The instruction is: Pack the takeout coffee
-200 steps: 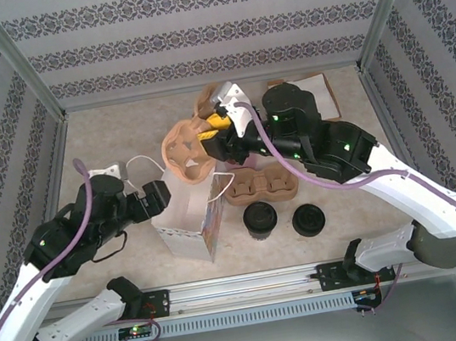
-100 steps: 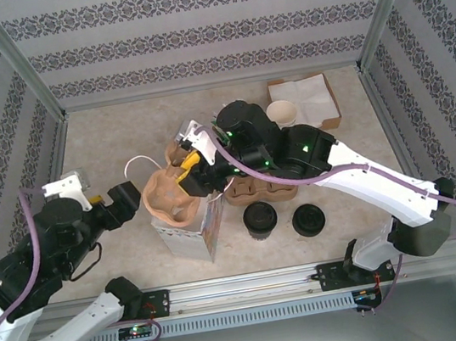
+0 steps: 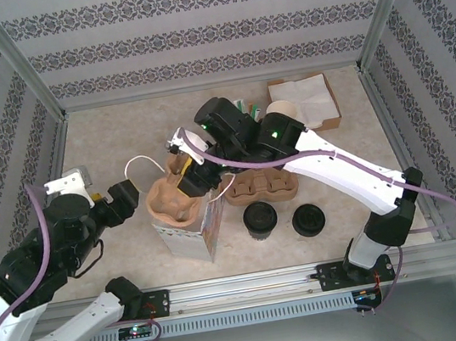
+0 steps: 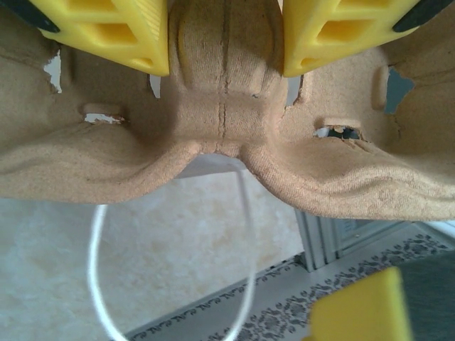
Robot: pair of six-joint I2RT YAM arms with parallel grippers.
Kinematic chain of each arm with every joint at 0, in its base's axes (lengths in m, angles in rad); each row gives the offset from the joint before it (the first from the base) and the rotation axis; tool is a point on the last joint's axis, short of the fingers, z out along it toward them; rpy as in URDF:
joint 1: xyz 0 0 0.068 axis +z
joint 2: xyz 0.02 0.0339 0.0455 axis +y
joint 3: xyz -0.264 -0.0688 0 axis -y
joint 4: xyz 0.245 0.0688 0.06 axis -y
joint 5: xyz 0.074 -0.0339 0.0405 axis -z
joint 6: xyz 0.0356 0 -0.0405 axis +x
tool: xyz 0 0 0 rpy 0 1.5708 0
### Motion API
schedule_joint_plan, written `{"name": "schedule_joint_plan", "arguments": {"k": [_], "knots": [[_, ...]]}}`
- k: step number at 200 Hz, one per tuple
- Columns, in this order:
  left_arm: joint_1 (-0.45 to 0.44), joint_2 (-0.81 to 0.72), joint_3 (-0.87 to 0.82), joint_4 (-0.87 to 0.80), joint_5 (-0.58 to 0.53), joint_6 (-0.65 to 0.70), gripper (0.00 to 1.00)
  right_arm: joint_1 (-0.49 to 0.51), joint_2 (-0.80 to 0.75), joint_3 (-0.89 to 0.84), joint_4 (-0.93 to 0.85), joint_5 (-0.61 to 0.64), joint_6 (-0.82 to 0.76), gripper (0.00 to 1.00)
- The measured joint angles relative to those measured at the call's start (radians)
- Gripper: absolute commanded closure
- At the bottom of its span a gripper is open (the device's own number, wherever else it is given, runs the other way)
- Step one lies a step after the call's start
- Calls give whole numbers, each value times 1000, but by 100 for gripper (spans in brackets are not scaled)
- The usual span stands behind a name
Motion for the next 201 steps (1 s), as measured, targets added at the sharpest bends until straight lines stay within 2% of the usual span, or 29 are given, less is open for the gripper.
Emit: {"name": "schedule_joint_plan", "arguments": {"k": [77, 111, 201], "knots": [[0, 85, -2, 44, 19, 24, 14, -35, 71, 85, -88, -31, -92, 60], [0, 94, -2, 57, 18, 26, 18, -35, 125, 157, -134, -46, -117, 61], [0, 144, -2, 60, 14, 39, 22, -35, 186, 196, -203, -32, -171, 61]]}}
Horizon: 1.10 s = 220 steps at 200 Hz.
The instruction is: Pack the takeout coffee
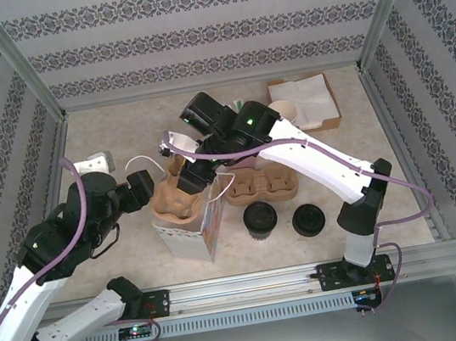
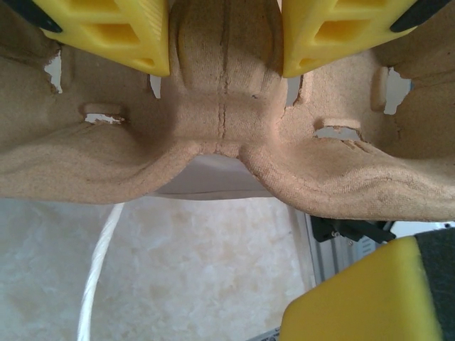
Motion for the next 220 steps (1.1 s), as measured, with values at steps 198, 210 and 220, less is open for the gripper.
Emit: {"name": "schedule_joint_plan", "arguments": {"k": [198, 210, 220], "knots": [[0, 22, -41, 51, -4, 18, 33, 34, 85, 81, -114, 190, -114, 61], [0, 21, -50, 53, -3, 19, 34, 34, 87, 81, -114, 194, -113, 62], [0, 20, -62, 61, -3, 19, 33, 34, 89, 82, -114, 195, -113, 62]]}}
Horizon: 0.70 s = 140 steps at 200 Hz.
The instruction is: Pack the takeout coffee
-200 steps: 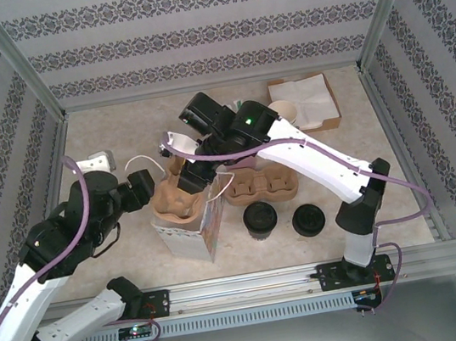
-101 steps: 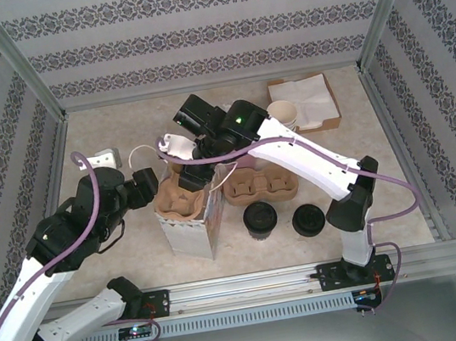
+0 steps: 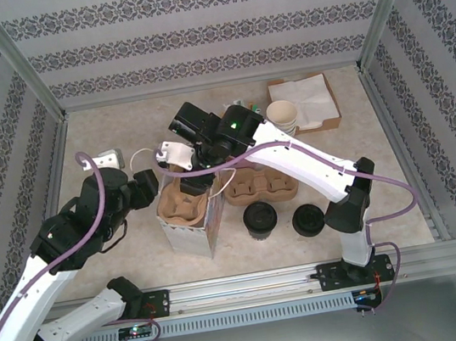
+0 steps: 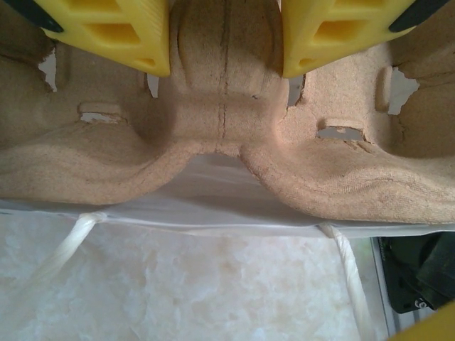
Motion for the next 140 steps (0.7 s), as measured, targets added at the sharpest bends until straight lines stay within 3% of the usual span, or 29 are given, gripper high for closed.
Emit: {"name": "schedule_joint_plan", "arguments": {"k": [140], "knots": [[10, -4, -134, 80, 31, -16, 33, -42, 1, -4, 39, -16, 45, 66]]}}
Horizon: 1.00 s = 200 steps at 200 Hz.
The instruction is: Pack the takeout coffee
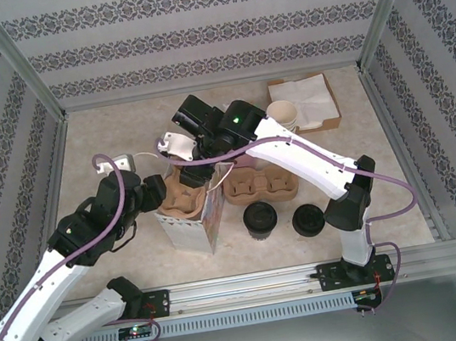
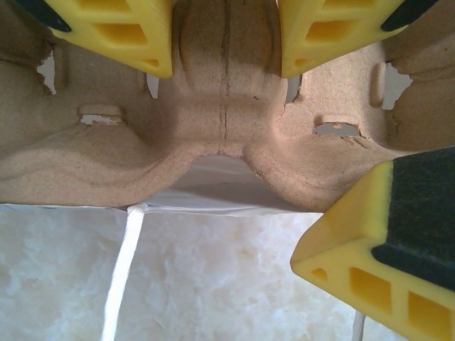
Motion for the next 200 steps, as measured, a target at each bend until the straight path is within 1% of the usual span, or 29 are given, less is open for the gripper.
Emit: {"name": "schedule_joint_plan", "arguments": {"k": [80, 139, 166, 200], "knots": [[0, -11, -3, 1, 39, -8, 32, 3, 0, -11, 4, 45, -11, 66], [0, -23, -3, 0, 53, -11, 31, 0, 0, -11, 13, 38, 23, 66], [0, -38, 0, 0, 67, -12, 29, -10, 0, -11, 29, 32, 45, 66], [0, -56, 1, -8, 95, -18, 25, -30, 0, -11, 48, 27, 72, 67]]}}
